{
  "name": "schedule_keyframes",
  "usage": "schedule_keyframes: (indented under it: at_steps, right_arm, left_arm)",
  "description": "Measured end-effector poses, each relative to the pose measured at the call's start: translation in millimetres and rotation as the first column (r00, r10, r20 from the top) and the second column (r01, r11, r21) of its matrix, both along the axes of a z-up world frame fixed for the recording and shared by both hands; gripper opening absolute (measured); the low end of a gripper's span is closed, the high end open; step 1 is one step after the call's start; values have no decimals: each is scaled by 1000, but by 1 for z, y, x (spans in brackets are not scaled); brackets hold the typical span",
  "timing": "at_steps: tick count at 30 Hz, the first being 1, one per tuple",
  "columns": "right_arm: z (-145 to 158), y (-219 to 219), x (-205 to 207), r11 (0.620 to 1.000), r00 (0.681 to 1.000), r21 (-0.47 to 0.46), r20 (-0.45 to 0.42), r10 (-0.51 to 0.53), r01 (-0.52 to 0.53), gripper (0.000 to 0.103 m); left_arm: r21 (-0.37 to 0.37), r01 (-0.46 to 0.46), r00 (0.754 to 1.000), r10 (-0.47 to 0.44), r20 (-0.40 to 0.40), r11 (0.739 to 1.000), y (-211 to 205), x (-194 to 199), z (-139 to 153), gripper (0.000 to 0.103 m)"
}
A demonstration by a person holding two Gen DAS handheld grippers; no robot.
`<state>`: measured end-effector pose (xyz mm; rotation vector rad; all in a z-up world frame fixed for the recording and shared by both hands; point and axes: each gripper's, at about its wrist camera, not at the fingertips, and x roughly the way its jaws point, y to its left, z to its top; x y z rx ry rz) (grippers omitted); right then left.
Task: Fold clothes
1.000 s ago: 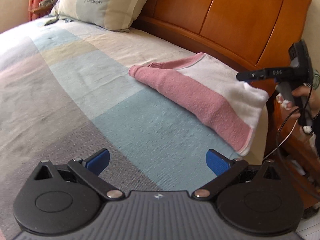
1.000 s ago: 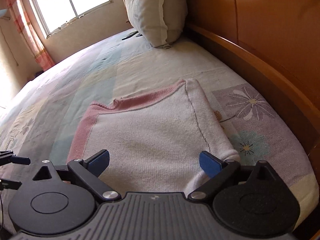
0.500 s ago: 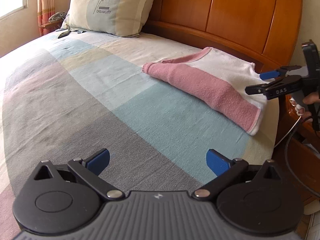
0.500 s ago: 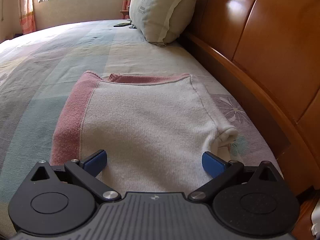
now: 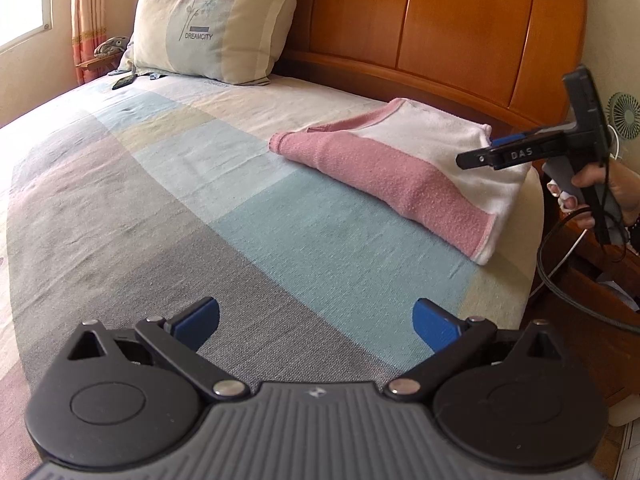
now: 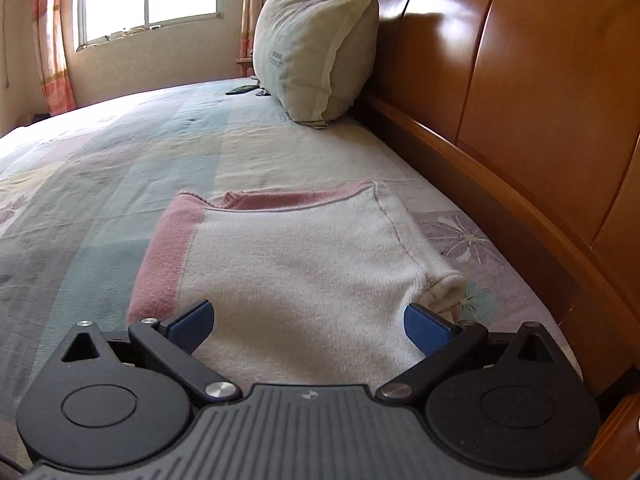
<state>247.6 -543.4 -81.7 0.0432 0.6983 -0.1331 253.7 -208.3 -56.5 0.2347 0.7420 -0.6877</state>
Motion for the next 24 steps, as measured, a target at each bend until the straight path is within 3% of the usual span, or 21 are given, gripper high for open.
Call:
schedule_keyframes:
  at_steps: [3,5,9,13,15,17,20,24]
  right_arm:
    - [-10,-25,5,991,991,40,-33,-127,128,103]
    - [4,-31,-4,985,987,79,33,-155,152,103]
    - [26,-22,9,995,990,49,107,-90,85,103]
    - [9,-12,47,999,999,-29,35,-14,15,103]
    - [-9,-15,60,998,999,-58,-38,-28,26,103]
    - [-14,-26,53,998,998,-16,4,-57,57,103]
    - [0,-24,54,997,997,-2,4,-71,71,103]
    - [23,-1,77,998,999,-61,46,11,-8,103]
  left_arm:
    - [23,-12,1000,11,25,1000,4,0,0,102]
    - [35,-21,999,19,36,999,6,1,0,102]
    - [26,-33,999,32,34,999,5,4,-2,102]
    - [28,-28,998,27,49,999,8,0,-4,102]
    - [31,-33,998,31,59,999,12,-1,-6,102]
    - [35,-35,997,33,68,999,14,0,-9,102]
    - [44,-32,996,29,85,998,12,3,-14,102]
    - [36,-27,997,24,76,999,10,4,-18,102]
